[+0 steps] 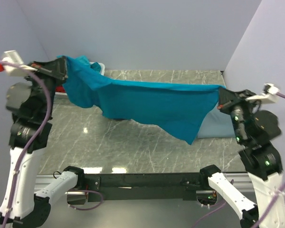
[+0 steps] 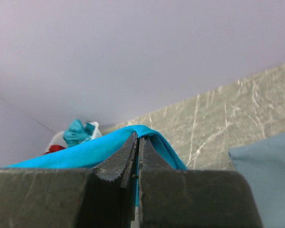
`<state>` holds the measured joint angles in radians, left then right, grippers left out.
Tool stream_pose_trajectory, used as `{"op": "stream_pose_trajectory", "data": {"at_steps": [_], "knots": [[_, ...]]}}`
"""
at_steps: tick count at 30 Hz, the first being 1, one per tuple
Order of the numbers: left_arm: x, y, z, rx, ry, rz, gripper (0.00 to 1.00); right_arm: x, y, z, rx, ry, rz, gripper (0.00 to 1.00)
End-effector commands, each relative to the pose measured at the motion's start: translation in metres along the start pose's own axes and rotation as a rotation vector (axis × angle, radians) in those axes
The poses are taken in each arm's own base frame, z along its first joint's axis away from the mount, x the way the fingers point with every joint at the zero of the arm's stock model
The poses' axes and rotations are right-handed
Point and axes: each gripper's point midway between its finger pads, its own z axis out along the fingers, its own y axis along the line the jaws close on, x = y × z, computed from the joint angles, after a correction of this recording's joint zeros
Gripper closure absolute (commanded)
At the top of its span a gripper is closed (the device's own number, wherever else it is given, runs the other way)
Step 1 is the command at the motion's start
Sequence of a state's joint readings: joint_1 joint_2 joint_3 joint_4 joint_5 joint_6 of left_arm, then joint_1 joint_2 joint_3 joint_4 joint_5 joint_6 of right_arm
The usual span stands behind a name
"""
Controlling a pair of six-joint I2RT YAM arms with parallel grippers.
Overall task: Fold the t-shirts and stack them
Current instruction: Flatten the tshirt out
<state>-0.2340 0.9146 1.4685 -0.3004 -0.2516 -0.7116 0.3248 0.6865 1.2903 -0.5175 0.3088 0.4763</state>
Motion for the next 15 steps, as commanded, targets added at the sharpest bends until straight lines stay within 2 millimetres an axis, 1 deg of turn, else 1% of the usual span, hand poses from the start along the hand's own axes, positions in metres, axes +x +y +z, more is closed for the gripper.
{"op": "stream_pose_trajectory", "data": {"at_steps": [1,2,3,4,6,7,9,10,12,13,15], "knots": [[-0.053,-0.031,-0.029,0.091,-0.117,0.039,0.99,-0.032,0.007,-0.030,-0.041,-0.051,-0.015,1.00],[-0.067,-0.042,-0.038,0.122,-0.144,0.038,0.99,-0.035,0.008,-0.037,-0.054,-0.053,-0.013,1.00],[-0.075,-0.048,-0.044,0.142,-0.159,0.042,0.99,-0.038,0.013,-0.042,-0.082,-0.051,-0.013,1.00],[-0.090,-0.057,-0.054,0.169,-0.184,0.046,0.99,-0.048,0.018,-0.052,-0.109,-0.072,-0.002,1.00],[-0.104,-0.070,-0.066,0.211,-0.205,0.055,0.99,-0.055,0.024,-0.064,-0.148,-0.076,0.007,1.00],[-0.118,-0.080,-0.078,0.241,-0.230,0.065,0.99,-0.063,0.032,-0.074,-0.192,-0.085,0.011,1.00],[-0.129,-0.090,-0.089,0.279,-0.245,0.083,0.99,-0.076,0.039,-0.092,-0.242,-0.108,0.026,1.00],[-0.143,-0.099,-0.101,0.303,-0.274,0.084,0.99,-0.079,0.044,-0.099,-0.276,-0.107,0.027,1.00],[-0.152,-0.104,-0.113,0.321,-0.289,0.098,0.99,-0.088,0.048,-0.114,-0.314,-0.125,0.036,1.00],[-0.161,-0.109,-0.121,0.338,-0.311,0.097,0.99,-0.090,0.050,-0.119,-0.328,-0.129,0.036,1.00],[-0.168,-0.113,-0.132,0.357,-0.329,0.103,0.99,-0.093,0.053,-0.129,-0.361,-0.136,0.039,1.00]]}}
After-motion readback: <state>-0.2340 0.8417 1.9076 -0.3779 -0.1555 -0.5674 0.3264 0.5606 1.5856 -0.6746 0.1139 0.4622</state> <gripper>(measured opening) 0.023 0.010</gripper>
